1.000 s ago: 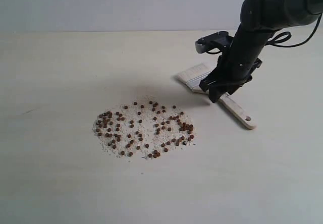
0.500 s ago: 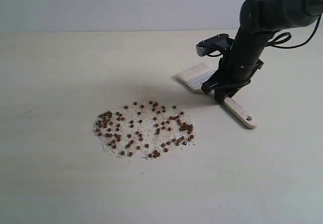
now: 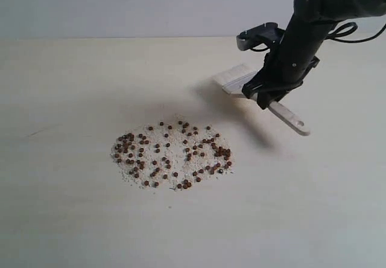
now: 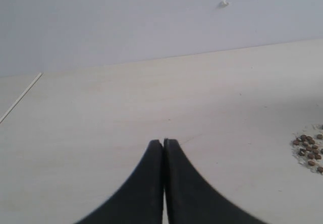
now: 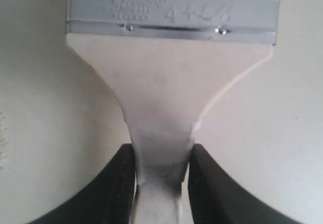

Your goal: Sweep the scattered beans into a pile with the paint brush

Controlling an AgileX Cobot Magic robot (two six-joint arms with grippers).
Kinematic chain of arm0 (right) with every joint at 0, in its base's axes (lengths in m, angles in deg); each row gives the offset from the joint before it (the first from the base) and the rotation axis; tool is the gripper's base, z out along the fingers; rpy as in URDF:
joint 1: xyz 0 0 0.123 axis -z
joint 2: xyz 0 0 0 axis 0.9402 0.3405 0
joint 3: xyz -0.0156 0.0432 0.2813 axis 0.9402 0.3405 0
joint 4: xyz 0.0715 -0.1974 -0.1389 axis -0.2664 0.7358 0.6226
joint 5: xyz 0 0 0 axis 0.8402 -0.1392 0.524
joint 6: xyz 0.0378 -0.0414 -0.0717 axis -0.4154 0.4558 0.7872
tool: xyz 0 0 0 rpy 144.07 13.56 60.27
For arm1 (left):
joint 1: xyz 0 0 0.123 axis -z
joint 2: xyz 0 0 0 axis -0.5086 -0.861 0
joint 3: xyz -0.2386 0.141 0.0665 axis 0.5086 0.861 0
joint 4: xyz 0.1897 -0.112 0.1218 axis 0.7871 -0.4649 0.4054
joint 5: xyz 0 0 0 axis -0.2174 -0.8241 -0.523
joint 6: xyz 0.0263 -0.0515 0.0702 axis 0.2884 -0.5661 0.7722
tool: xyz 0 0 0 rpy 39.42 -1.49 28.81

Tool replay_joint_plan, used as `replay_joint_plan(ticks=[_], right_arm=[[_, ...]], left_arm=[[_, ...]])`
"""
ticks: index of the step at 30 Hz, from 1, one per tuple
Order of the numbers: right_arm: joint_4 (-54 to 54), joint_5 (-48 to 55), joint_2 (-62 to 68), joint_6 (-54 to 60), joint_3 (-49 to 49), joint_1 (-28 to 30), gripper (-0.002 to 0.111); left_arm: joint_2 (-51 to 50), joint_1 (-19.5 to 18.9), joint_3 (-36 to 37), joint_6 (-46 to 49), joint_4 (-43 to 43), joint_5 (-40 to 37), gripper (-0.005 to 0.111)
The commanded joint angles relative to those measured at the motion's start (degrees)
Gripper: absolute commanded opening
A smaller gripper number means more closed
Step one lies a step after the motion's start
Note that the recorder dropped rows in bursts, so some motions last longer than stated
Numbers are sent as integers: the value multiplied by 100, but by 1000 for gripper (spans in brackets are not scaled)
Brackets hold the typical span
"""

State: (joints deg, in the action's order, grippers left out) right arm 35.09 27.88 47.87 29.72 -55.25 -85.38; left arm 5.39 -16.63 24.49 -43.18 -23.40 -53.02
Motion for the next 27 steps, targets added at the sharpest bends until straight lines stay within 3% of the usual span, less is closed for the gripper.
replay_joint_plan(ticks=[1, 11, 16, 21, 27], right_arm=[[-23, 150, -291, 14, -27, 0, 0], [-188, 1017, -886, 305, -27, 0, 0], [-765, 1621, -1223, 564, -27, 0, 0], [-1113, 2150, -1423, 665, -27, 0, 0], [-1094, 2150, -1436, 273, -40, 0, 0]], left_arm=[[31, -9, 13, 5, 8, 81, 0], [31, -9, 13, 5, 8, 81, 0], [31, -9, 13, 5, 28, 92, 0], [31, -9, 13, -5, 33, 804, 0], [31, -9, 13, -407, -75, 2723, 0]])
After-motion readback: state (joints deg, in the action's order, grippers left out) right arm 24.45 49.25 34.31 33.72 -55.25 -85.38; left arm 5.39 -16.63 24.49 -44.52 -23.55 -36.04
